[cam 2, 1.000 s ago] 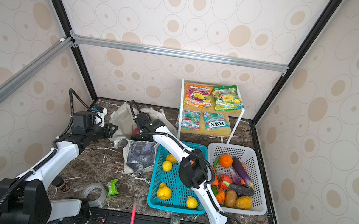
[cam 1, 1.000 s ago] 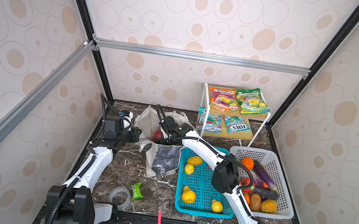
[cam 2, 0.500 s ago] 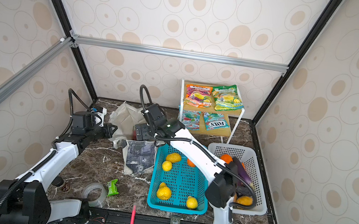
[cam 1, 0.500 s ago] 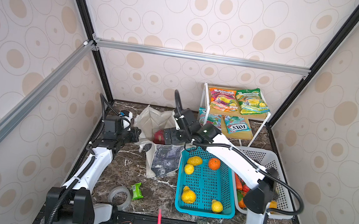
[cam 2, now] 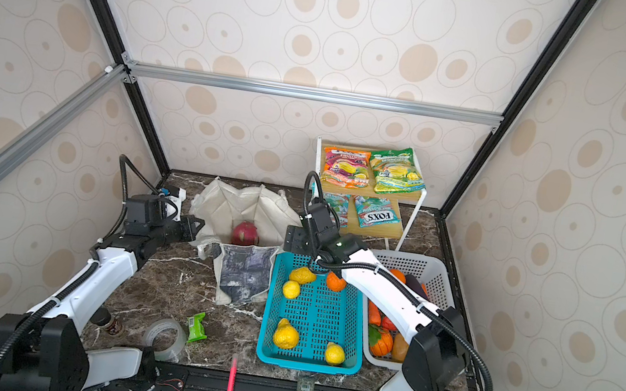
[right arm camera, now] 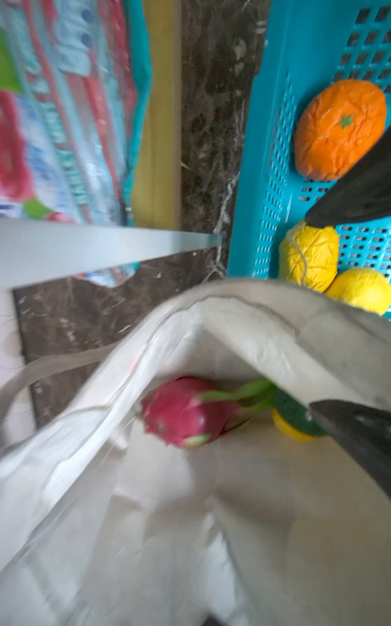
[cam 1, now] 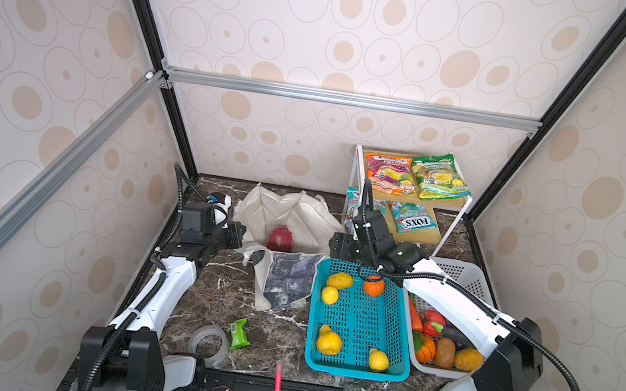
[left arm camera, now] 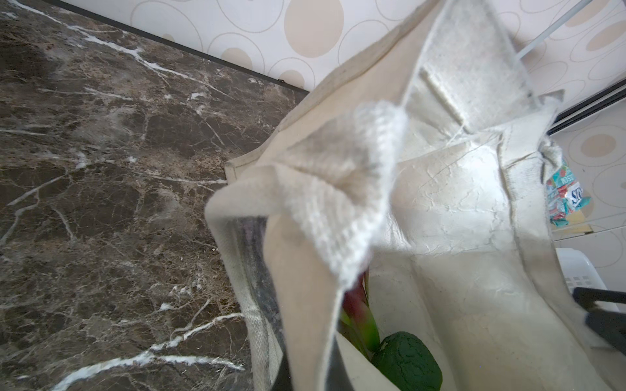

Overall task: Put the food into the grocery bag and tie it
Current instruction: 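Withdraw the right gripper and reach up to the candy bags on the shelf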

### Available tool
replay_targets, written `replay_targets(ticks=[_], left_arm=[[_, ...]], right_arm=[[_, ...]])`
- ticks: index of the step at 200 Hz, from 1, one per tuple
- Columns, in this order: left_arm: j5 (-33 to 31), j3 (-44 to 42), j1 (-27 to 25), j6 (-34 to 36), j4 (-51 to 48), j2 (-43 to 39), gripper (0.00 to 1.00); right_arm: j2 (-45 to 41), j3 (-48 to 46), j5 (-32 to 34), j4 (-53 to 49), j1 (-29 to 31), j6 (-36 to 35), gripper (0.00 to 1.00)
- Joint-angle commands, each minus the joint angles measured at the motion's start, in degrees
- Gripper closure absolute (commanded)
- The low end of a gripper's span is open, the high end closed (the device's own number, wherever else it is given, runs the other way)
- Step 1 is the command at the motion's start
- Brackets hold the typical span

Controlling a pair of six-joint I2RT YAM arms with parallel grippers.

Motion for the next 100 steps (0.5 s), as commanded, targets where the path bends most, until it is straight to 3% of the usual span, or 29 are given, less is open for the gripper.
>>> replay_targets(ticks=[1,25,59,73,90,100], left_arm=[[0.1,0.2,-0.1,0.6,0.7,-1.3,1.0],[-0.1,0.2,-0.1,0.6,0.6,-1.4,1.0],[-0.1,0.3,-0.2,0.7,0.6,-1.4,1.0],[0.0,0.4,0.0,0.5,0.9,-1.3,1.0],[-0.1,2.0,0.0,0.0,0.4,-1.1,1.0],[-1.5,5.3,-0.1,0.1,-1.7,-1.0,1.0]], right_arm=[[2.1,1.4,-5.0,4.9,0.8,3.6,0.25],[5.1,2.4,-6.6,5.6,0.8,4.9,0.28],[5.6,2.4,-8.5,8.8,1.0,4.7,0.63],[5.4,3.5,-8.7,9.0,1.1,4.7,0.87],[4.8,5.9,-8.4,8.0,1.7,3.3,0.99],[4.5,8.5,-6.3,6.1,2.8,1.0,1.0]])
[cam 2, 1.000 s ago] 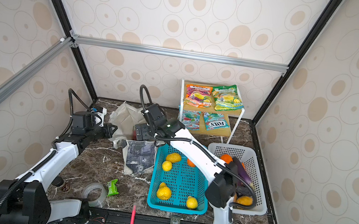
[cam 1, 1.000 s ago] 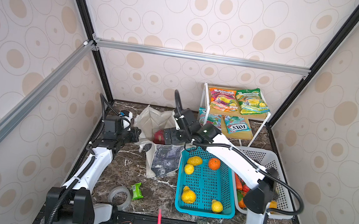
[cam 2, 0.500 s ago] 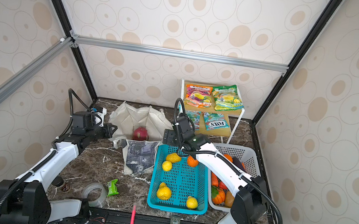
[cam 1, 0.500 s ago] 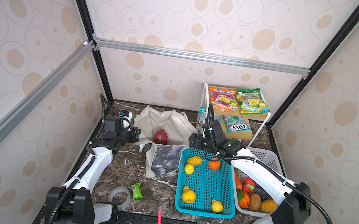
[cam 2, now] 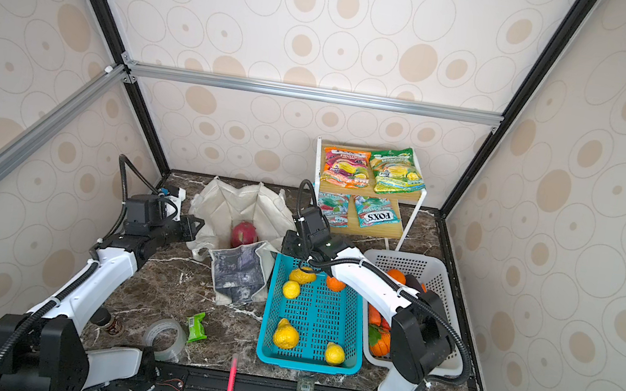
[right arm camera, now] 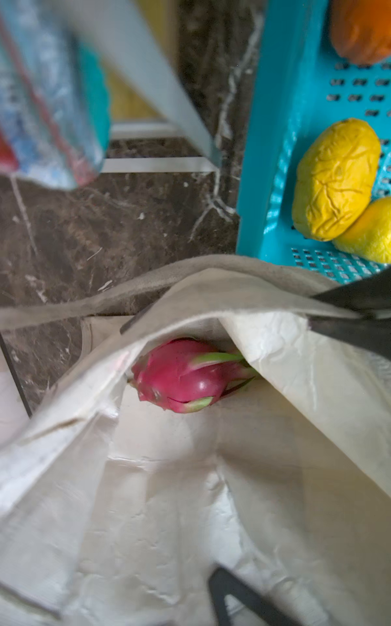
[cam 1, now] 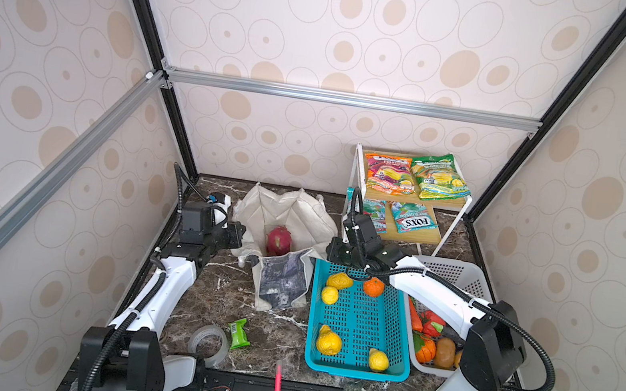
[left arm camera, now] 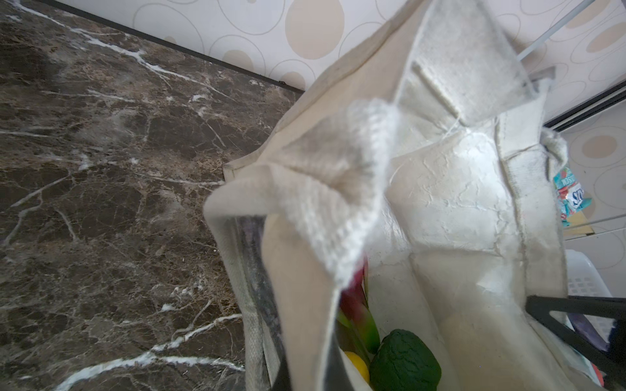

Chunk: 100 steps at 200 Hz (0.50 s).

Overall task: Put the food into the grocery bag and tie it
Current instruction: 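Withdraw the right gripper and reach up to the candy bags on the shelf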

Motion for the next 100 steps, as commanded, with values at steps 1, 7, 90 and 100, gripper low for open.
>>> replay_targets(ticks=[1,7,90,100], left_arm=[[-1.0,5.5,-0.1,0.1,-1.8,-1.0,1.0],[-1.0,7.4,0.0,0.1,-2.7,-1.0,1.0],[-0.2,18.2,4.2,-5.5,-0.1,-4.3,1.0],[1.3,17.2,6.6,-5.9,0.5,-5.1,1.0]], right_arm=[[-0.9,5.8,1.1,-0.6,2.3,-3.1,1.0],[-1.0,7.7,2.6,-2.1,3.1,-4.5,1.0],[-5.8,15.0,7.3,-7.0,2.9,-10.8,1.0],[-7.1,13.0,7.0,-6.7,1.5,-10.1,1.0]])
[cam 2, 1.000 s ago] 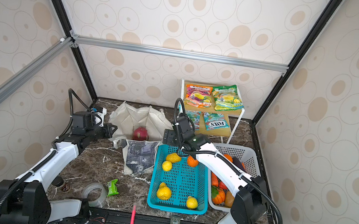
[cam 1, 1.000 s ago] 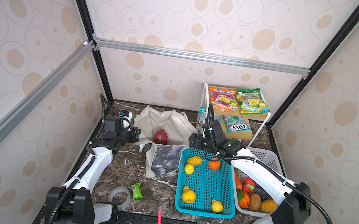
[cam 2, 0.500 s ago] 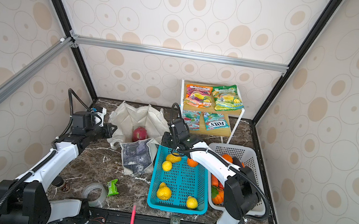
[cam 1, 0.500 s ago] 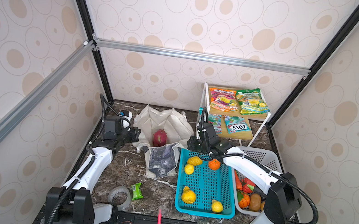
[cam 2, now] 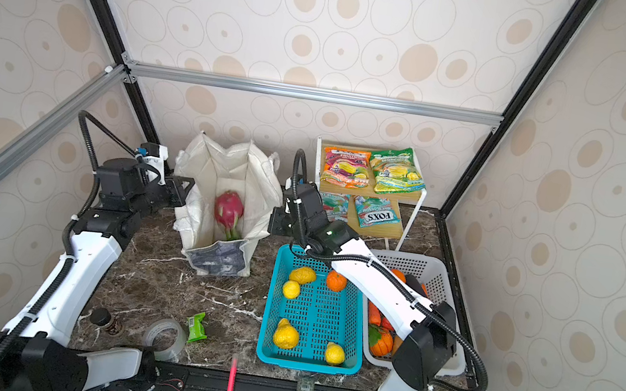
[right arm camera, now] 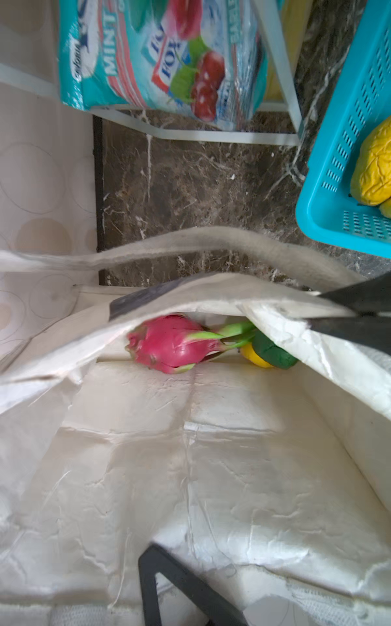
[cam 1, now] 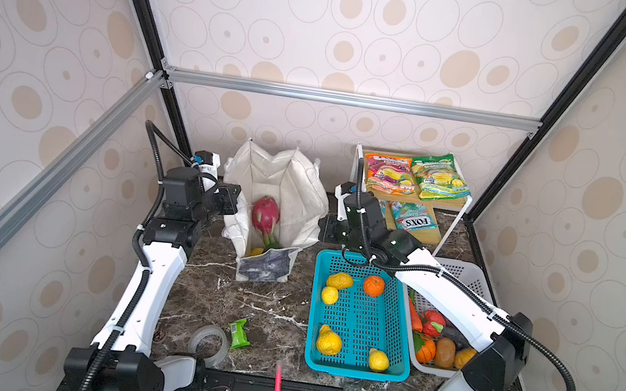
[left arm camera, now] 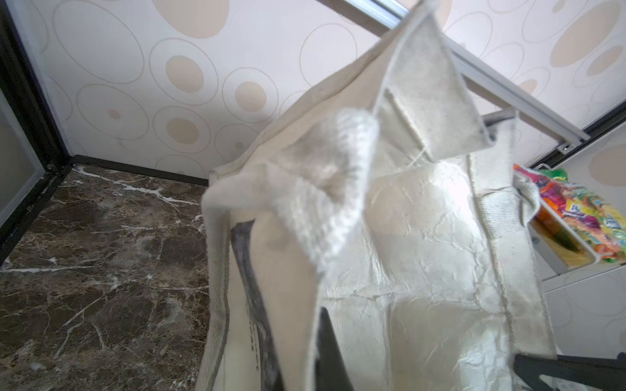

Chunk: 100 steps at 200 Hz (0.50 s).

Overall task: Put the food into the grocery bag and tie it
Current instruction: 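Withdraw the right gripper and reach up to the candy bags on the shelf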

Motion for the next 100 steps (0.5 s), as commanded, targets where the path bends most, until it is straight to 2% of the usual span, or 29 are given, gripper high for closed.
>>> replay_targets(ticks=[1,33,50,77,88,100], left_arm=[[2.2,-1.1,4.2,-2.5,5.2,-2.8,1.0],[6.9,-5.4,9.8,-3.6,8.0,-5.4,1.0],[10.7,-8.9,10.2,-5.1,12.3,-5.7,1.0],[16.8,-14.1,10.0,-10.5,21.1,-3.1,1.0],[16.9,-14.9,9.7,-10.2,21.2,-2.3,1.0],[13.8,-14.2,8.4,-6.5,16.8,-1.8,1.0]], right_arm=[[-4.9,-1.5,2.3,-1.3,-2.2,-1.3,1.0],[-7.7,-6.9,1.1,-1.1,-5.7,-0.4,1.0],[-7.7,-7.4,3.2,-2.1,-5.5,-1.2,1.0],[-5.6,-7.7,0.4,-1.1,-5.1,-0.2,1.0],[-4.1,-7.1,0.4,-1.1,-4.2,-0.4,1.0],[-2.0,-5.5,1.4,-2.0,-2.7,-1.3,1.0]])
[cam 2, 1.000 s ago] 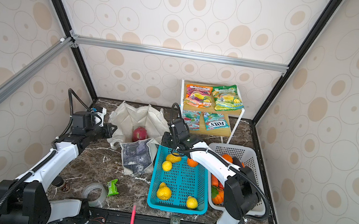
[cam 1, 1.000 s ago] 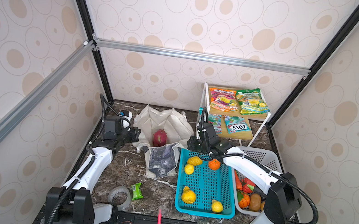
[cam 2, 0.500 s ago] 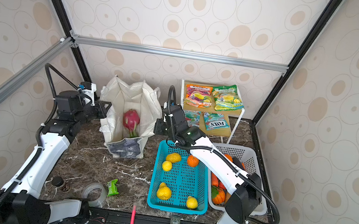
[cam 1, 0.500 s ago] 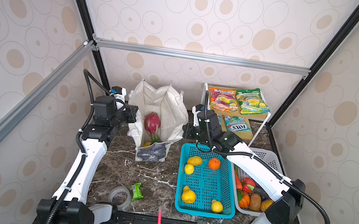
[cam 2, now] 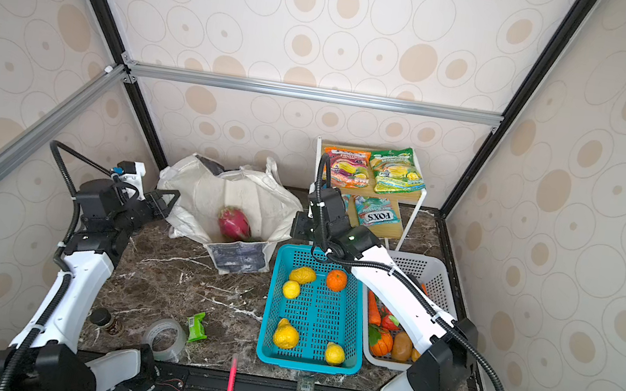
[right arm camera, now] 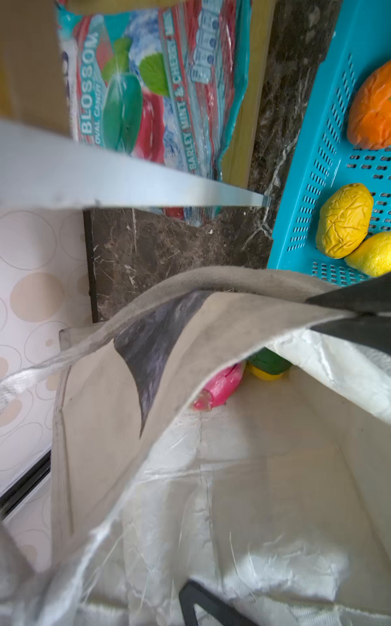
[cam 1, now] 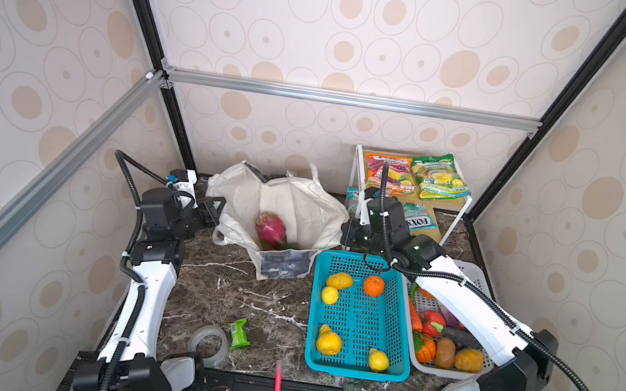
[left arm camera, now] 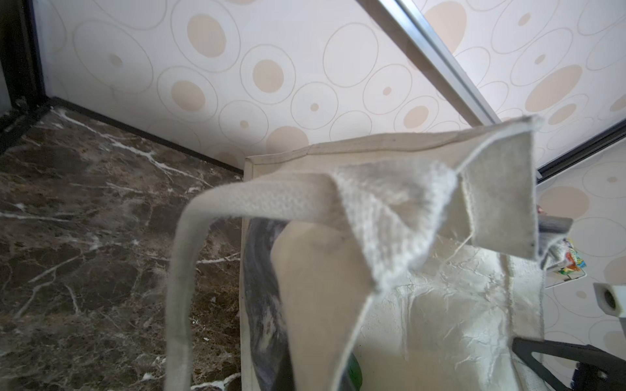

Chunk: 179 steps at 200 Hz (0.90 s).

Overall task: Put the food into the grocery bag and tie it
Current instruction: 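Withdraw the right gripper and reach up to the candy bags on the shelf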

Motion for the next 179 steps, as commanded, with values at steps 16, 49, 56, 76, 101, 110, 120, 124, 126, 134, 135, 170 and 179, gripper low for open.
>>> replay_targets(ticks=[16,49,56,76,101,110,120,124,126,134,135,170,179], left_arm=[[-5.1,1.3,-3.0,3.7,0.0,0.3,1.0],[-6.0,-1.6,-5.2,5.7,-1.8,3.3,1.0],[-6.4,-2.2,-5.4,6.6,-2.2,3.8,1.0],[-7.5,-4.3,-5.4,8.5,-2.2,3.7,1.0],[-8.0,-6.3,-5.4,9.5,-1.9,2.3,1.0],[-7.8,-6.5,-5.4,9.6,-1.8,2.0,1.0],[-8.1,-6.6,-5.3,9.6,-1.8,1.7,1.0],[-8.2,-6.6,-5.4,9.7,-1.8,1.7,1.0],[-8.2,-6.5,-5.4,9.7,-1.8,1.6,1.0],[-8.8,-6.6,-5.3,10.0,-2.2,1.6,1.0],[-8.8,-6.6,-5.4,10.0,-2.2,1.6,1.0],[-8.8,-6.8,-5.4,10.5,-2.6,0.7,1.0],[-8.3,-6.9,-5.4,10.4,-2.2,0.5,1.0]], right_arm=[[6.1,4.8,3.2,-2.5,3.4,-2.4,1.0],[8.7,10.1,3.8,-6.1,4.6,-5.0,0.81],[8.4,10.9,3.8,-6.6,4.6,-6.1,0.55],[7.0,15.1,5.2,-10.8,4.6,-8.7,0.0],[3.8,20.8,9.4,-15.9,4.7,-14.7,0.0],[2.0,22.0,10.4,-16.4,4.5,-16.8,0.0],[-0.3,22.0,10.6,-15.1,3.9,-18.5,0.0],[-1.2,21.8,10.3,-14.5,3.4,-18.9,0.0],[-1.6,21.8,9.9,-14.2,3.0,-19.0,0.0],[-2.9,21.9,7.7,-13.3,1.2,-19.2,0.0],[-3.0,21.9,7.5,-13.2,1.0,-19.2,0.0],[-3.7,26.6,4.8,-15.4,-7.7,-17.1,0.0],[-3.2,27.9,3.7,-16.0,-10.1,-16.0,0.0]])
